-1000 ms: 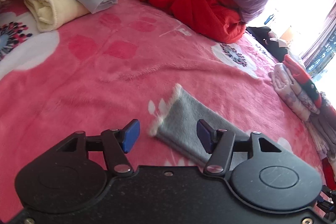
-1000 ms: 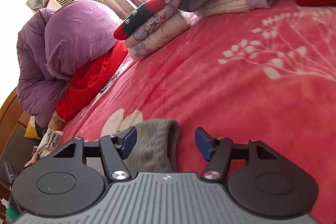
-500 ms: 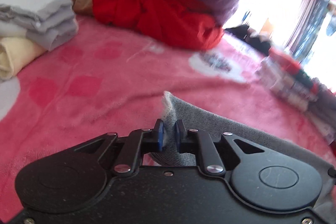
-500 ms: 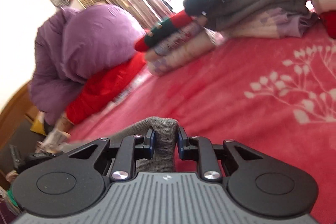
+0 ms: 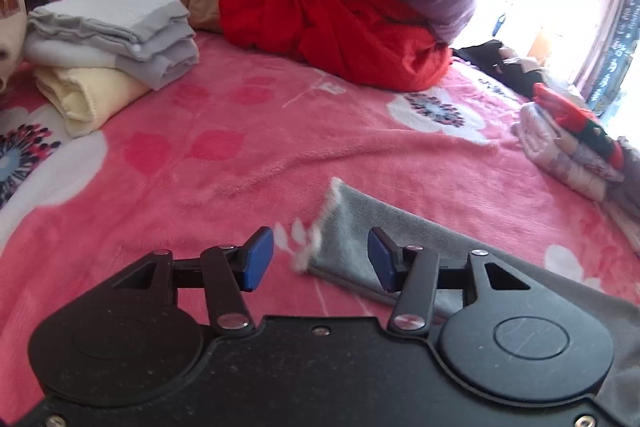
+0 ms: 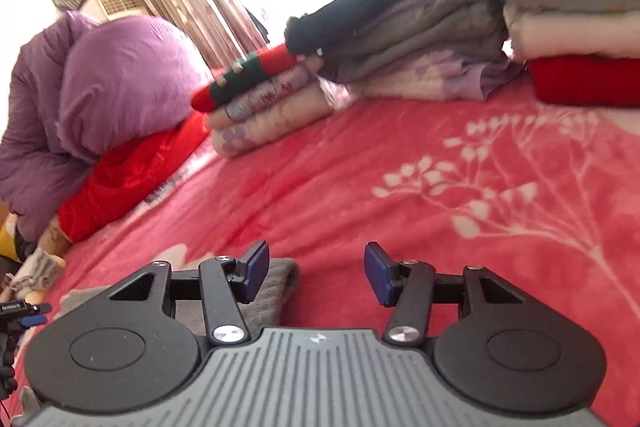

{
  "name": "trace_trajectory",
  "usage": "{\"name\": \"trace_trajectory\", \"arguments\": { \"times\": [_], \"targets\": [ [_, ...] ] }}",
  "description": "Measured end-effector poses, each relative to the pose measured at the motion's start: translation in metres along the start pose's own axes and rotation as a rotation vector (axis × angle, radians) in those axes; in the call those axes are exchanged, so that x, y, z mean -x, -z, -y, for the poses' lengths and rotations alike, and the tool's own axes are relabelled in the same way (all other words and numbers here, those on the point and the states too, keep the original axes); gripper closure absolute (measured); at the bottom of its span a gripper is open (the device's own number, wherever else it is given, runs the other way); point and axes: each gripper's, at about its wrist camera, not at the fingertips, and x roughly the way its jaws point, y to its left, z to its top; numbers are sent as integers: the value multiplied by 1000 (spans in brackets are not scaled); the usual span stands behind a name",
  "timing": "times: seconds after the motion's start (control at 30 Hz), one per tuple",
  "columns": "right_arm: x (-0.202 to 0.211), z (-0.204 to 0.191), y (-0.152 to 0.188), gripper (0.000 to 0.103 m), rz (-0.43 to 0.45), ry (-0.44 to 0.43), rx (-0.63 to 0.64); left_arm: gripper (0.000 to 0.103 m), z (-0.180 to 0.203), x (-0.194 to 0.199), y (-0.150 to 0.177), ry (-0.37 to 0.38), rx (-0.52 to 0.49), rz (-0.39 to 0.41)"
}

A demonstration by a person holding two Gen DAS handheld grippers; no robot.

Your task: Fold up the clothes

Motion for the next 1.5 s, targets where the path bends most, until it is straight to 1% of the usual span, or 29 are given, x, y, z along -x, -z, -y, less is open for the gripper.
{"name": "trace_trajectory", "arguments": {
  "times": [0.03,0.07,0.13,0.2,0.27,0.3,0.33,0.37,0.4,0.43,0.47,0.5,0.53,0.6,0.63,0.7,0.73,0.77,0.83,0.87,0.93,0.97,1.03,1.07,1.13,1.23,1.33,1.4,1.5],
  "targets": [
    [9,-3,1,53,18,-16,13,53,5,10,3,16,-26,6],
    [17,-7,3,59,29,-30,34,53,11,20,8,31,-54,13],
    [31,-15,7,67,48,-58,75,53,22,41,21,74,-94,17],
    [40,-26,13,67,29,-74,103,53,33,61,41,128,-146,-2],
    [47,-43,25,67,-2,-101,164,53,45,75,65,156,-220,-36],
    [50,-52,32,67,-19,-111,200,53,49,79,77,156,-253,-57],
    [49,-60,40,68,-52,-112,232,53,53,79,88,139,-276,-92],
    [41,-64,50,68,-121,-58,251,53,55,75,100,117,-296,-139],
    [33,-67,60,65,-190,-3,268,52,56,69,111,101,-321,-190],
    [25,-70,71,63,-254,43,287,51,54,62,123,93,-349,-220],
    [21,-71,82,63,-278,44,322,47,53,61,128,92,-357,-219],
    [25,-79,84,62,-255,61,380,47,51,63,130,95,-355,-207],
    [29,-87,83,62,-245,70,412,47,49,69,126,93,-335,-196],
    [43,-90,84,62,-210,40,394,47,38,86,118,86,-256,-139],
    [48,-89,85,62,-206,46,379,47,32,91,116,81,-225,-123],
    [60,-90,88,62,-183,48,371,47,21,100,114,73,-178,-104],
    [67,-92,89,62,-168,47,377,46,17,101,115,48,-164,-113],
    [69,-93,90,62,-169,52,398,43,13,97,117,12,-146,-141],
    [74,-97,95,57,-173,62,438,45,-1,97,115,-5,-60,-161],
    [71,-98,100,59,-203,81,463,45,-9,103,112,11,-14,-148],
    [68,-100,112,60,-253,113,514,45,-16,119,101,39,-9,-99],
    [76,-105,112,59,-216,89,543,44,-16,126,95,35,-45,-74],
    [93,-114,112,59,-143,44,601,44,-13,138,86,0,-170,-22],
    [99,-117,115,58,-119,47,626,43,-12,142,83,-8,-229,-5],
    [105,-123,123,58,-101,69,706,42,-9,147,83,-11,-349,9],
    [107,-128,134,58,-94,85,814,42,1,147,95,-21,-587,2],
    [109,-131,140,58,-95,110,883,42,13,142,119,-49,-828,-24],
    [111,-131,143,58,-88,121,910,42,19,138,135,-53,-949,-40],
    [112,-131,147,57,-80,131,940,42,27,132,154,-64,-1087,-56]
  ]
}}
